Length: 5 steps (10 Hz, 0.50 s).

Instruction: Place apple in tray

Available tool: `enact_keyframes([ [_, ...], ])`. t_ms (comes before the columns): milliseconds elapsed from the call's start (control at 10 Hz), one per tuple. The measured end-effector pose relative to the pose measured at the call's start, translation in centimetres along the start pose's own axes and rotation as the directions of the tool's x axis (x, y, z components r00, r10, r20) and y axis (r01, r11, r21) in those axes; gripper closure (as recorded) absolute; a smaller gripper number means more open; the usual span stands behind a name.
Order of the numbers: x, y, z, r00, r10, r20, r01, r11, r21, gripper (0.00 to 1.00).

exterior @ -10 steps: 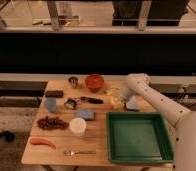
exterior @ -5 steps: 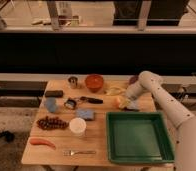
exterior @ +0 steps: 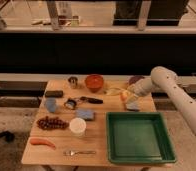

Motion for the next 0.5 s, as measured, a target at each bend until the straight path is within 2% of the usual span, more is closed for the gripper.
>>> enact_keyframes([
  [300, 0.1, 4.5, -4.3, 1.000, -0.017, -0.003, 0.017, 0.999, 0.027, 0.96],
  [400, -0.1, 6.7, -6.4, 0.999, -0.030, -0.011, 0.030, 0.999, 0.038, 0.96],
  [500, -0.2, 7.9, -7.5, 0.999, -0.038, -0.016, 0.038, 0.998, 0.044, 0.96],
])
